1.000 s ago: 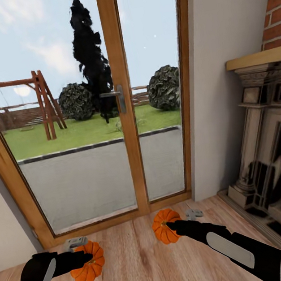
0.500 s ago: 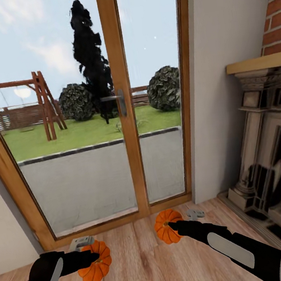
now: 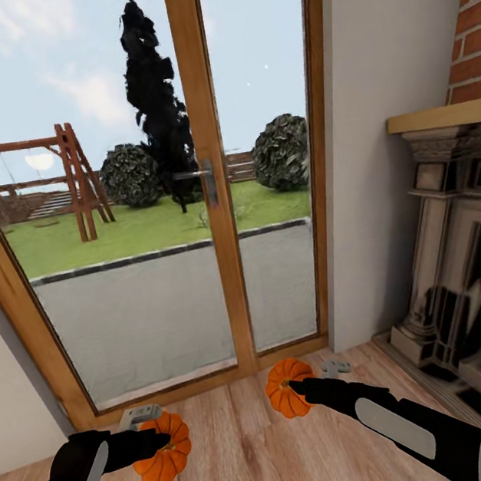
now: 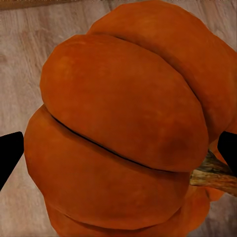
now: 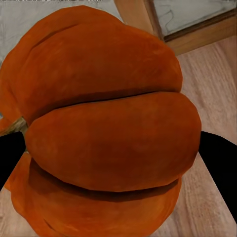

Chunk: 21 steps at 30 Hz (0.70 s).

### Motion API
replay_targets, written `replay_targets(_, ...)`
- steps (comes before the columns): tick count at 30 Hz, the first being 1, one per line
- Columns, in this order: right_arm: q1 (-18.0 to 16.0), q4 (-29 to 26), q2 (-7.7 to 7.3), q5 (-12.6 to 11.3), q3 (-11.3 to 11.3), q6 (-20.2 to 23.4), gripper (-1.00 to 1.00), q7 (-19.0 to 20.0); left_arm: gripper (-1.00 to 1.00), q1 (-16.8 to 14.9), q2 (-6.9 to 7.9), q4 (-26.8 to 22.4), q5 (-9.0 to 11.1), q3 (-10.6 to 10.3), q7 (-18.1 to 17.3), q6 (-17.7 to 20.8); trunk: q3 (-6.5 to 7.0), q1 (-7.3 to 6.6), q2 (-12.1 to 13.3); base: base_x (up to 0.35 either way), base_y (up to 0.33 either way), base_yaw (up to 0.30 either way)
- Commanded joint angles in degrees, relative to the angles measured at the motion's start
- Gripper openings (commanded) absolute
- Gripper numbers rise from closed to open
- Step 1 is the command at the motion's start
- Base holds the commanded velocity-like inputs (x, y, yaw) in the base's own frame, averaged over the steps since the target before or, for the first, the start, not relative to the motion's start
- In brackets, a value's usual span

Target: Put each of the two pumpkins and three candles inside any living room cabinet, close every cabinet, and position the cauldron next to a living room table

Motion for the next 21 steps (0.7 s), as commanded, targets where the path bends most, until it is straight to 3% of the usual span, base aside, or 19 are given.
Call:
replay_targets(1,-0.1,-0.2,-0.04,-0.2,0.2,0.1,-1.0,-0.2,-1.0,0.0,0.0,0.0,0.1,0.0,-0.1,0.3,0.11,-0.23,0.4,0.0,0.0,0.0)
replay_targets(16,-0.1,0.6,-0.1,-0.5,0.2,0.0,-1.0,2.0,-1.0,0.0,-0.34,0.4,0.0,-1.1,0.0,0.0,2.81,-3.52,6.4,0.0,0.0,0.0)
replay_targets(18,-0.1,2.3,-0.1,-0.3,0.2,-0.1,-1.0,2.0,-1.0,0.0,-0.39,0.5,0.1,-1.5,1.5,0.0,3.17,-3.96,7.2,0.0,0.0,0.0)
replay_targets(21,-0.1,4.3,-0.1,-0.2,0.2,-1.4,-1.0,2.0,-1.0,0.0,-0.57,0.6,0.2,-2.5,6.9,0.0,3.71,-4.62,8.4,0.0,0.0,0.0)
